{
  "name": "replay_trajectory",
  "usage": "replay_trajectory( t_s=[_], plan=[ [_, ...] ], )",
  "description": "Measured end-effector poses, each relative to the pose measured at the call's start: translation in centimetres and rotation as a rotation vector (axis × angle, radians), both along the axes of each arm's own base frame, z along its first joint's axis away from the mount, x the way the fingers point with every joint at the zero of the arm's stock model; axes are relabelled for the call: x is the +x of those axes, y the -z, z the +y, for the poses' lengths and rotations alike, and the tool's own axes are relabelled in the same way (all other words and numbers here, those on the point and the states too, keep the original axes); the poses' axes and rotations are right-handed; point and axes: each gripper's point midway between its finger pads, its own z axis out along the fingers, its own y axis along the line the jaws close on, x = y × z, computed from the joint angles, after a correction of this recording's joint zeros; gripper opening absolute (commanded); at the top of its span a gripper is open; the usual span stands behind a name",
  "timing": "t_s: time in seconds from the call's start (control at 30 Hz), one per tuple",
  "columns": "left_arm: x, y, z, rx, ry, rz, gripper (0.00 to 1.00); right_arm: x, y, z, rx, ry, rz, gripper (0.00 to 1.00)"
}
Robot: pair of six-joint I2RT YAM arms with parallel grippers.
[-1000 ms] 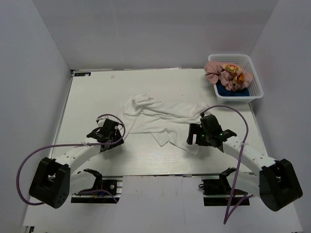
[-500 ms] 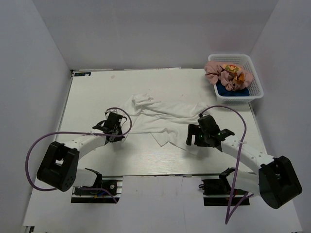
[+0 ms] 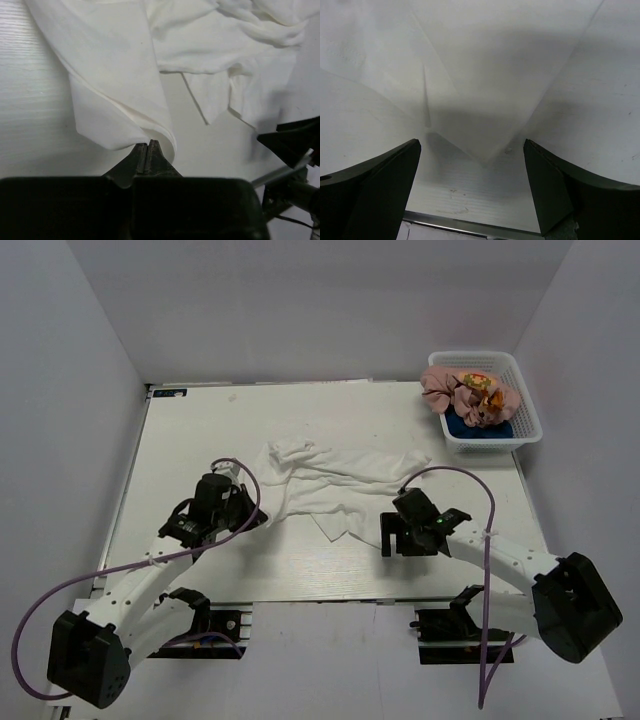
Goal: Fold and stack the t-shirts
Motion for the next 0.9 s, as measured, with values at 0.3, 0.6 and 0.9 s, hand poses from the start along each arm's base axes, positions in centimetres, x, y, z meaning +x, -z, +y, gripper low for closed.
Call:
replay_trajectory(
  t_s=[0.3,0.6,0.9],
  plan=[
    [-1.4,-2.6,-1.6,-0.093,0.062,0.038,0.00,2.2,0.9,-0.9,-0.061,0.169,-0.062,0.00],
    [0.9,-12.9,-1.0,-0.183,-0.065,-0.136,0.00,7.3,-8.5,0.2,0.037,0.225,-0.346,0.00],
    [1.9,-28.4,4.3,-0.244,-0.363,-0.446,0.00,9.4,-33.7,-3.8,0.296,0.405,-0.966,0.00]
  ],
)
